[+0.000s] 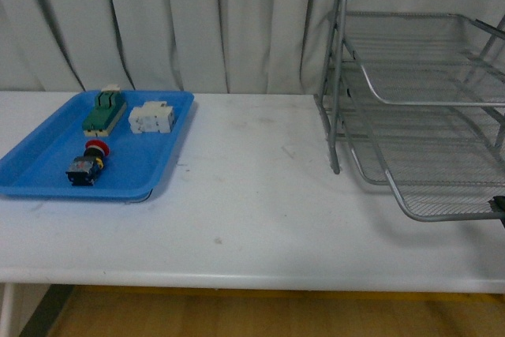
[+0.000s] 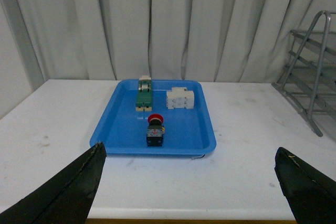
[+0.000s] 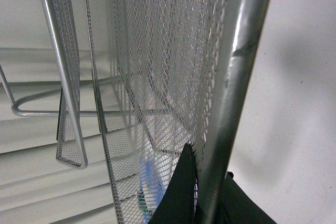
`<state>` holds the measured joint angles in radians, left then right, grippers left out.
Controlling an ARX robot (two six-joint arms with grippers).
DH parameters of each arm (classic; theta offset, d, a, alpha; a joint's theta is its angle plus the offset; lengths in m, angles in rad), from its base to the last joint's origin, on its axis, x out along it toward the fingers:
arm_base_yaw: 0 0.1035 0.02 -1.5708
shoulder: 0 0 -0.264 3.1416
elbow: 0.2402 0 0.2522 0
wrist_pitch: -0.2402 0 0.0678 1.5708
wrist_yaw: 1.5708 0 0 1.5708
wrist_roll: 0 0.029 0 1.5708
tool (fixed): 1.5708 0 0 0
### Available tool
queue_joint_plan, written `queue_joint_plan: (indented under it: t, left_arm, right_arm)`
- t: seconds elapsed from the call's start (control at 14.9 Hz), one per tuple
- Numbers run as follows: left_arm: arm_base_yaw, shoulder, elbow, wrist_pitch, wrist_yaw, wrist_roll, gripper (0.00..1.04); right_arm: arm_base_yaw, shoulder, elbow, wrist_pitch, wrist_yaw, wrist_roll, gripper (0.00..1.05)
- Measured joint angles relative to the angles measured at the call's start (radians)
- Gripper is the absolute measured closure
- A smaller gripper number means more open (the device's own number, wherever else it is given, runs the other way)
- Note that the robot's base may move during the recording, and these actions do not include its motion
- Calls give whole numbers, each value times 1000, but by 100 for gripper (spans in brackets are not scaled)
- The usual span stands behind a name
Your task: Place button on rack with both arms
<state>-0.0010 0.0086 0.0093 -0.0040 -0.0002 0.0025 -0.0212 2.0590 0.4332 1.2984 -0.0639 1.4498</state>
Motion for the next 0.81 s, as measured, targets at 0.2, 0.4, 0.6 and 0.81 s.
queue_joint_plan:
  t: [0.2, 0.4, 0.6, 0.81]
  left_arm:
    - [0, 0, 0, 0, 0, 0, 7]
    - [0, 0, 0, 0, 0, 0, 7]
    - [0, 0, 0, 0, 0, 0, 7]
    - [0, 0, 0, 0, 0, 0, 7]
  right_arm:
    - [1, -26, -43, -13, 25, -91, 80]
    - [8, -156, -117, -10, 82, -290, 41]
    - [23, -307, -252, -124, 111, -409, 10]
    - [92, -393, -372, -14, 130, -761, 22]
